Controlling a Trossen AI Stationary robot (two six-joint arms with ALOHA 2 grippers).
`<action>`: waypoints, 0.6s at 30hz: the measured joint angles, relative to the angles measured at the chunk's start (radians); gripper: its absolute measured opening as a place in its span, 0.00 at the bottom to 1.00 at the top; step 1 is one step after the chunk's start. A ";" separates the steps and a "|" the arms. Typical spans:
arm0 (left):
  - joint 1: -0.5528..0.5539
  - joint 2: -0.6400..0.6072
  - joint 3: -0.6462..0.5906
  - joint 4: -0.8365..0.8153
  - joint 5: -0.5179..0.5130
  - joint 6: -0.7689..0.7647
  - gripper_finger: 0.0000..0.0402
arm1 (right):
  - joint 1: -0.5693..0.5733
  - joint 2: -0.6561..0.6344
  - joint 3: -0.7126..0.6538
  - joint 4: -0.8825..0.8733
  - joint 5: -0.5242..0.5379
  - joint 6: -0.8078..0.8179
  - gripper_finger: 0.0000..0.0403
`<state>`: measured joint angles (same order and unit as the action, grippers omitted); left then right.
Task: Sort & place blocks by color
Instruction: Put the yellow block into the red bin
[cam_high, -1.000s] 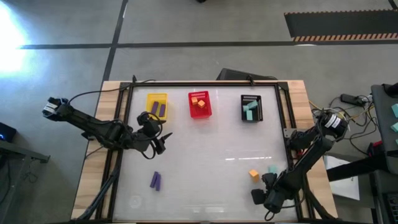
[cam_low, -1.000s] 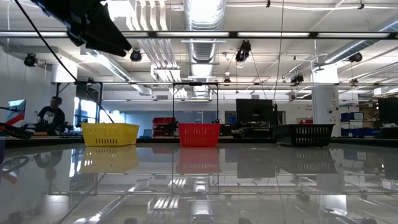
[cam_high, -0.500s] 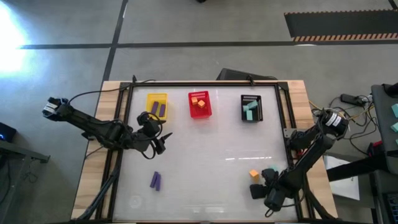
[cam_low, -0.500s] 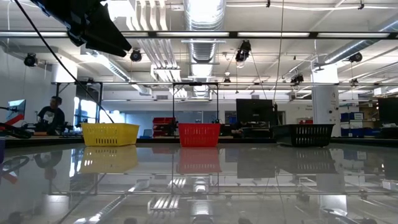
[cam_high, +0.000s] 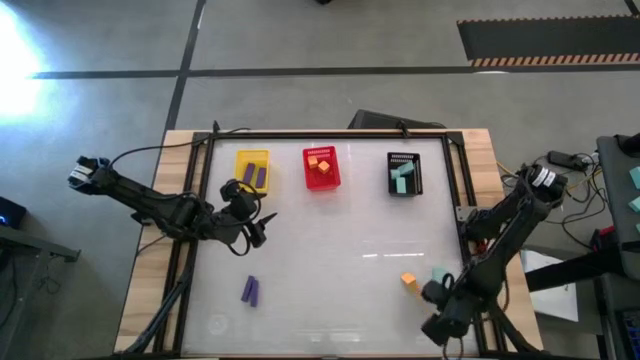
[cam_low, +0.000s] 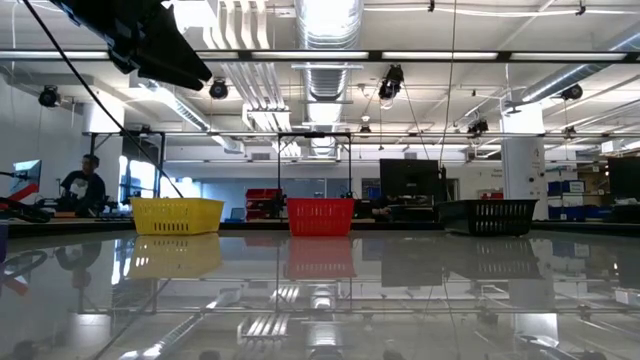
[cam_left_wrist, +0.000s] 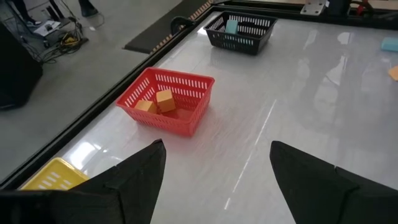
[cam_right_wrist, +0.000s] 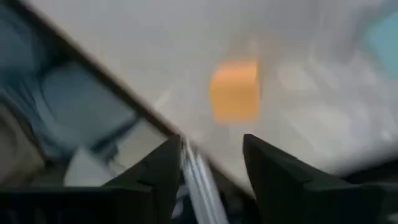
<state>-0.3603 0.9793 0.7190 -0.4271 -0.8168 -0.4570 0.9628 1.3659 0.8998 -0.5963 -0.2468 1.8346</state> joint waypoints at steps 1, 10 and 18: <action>0.000 0.000 0.000 0.001 -0.002 0.000 0.68 | 0.008 0.007 0.005 -0.001 -0.040 0.015 0.35; 0.000 0.000 -0.002 0.000 -0.003 -0.001 0.68 | 0.060 0.159 0.008 0.116 0.017 0.031 0.03; 0.000 0.006 -0.002 -0.001 -0.004 0.000 0.68 | 0.018 0.209 0.013 0.081 0.324 -0.015 0.03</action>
<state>-0.3599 0.9852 0.7170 -0.4277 -0.8205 -0.4568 0.9805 1.5751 0.9130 -0.5150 0.0775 1.8193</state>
